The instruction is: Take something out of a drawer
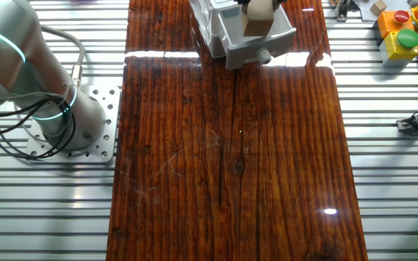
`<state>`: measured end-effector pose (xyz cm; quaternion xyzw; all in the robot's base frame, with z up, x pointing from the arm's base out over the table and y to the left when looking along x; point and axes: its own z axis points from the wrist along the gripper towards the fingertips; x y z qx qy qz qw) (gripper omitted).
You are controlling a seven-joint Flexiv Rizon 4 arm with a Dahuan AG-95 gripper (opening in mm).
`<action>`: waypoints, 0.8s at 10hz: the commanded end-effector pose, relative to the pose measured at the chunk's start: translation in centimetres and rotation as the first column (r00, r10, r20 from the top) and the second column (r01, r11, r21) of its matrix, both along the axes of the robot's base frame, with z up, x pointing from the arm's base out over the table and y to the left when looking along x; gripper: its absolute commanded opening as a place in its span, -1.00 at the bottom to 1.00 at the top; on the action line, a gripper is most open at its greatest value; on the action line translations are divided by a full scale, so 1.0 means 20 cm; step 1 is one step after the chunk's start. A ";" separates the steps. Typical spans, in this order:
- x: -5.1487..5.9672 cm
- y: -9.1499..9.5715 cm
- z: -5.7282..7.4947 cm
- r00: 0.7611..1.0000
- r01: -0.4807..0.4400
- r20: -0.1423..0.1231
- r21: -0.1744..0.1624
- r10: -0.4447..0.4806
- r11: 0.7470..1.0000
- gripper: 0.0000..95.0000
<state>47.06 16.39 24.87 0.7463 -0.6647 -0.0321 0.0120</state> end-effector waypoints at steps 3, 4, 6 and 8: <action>0.03 -0.11 0.07 1.000 -0.021 0.009 -0.026 0.021 0.999 -1.00; 0.04 -0.15 0.07 1.000 -0.021 0.011 -0.032 0.021 0.999 -1.00; 0.08 -0.24 0.05 1.000 -0.019 0.017 -0.036 0.019 0.999 -1.00; 0.12 -0.32 0.03 0.999 -0.027 0.018 -0.035 0.028 0.999 -1.00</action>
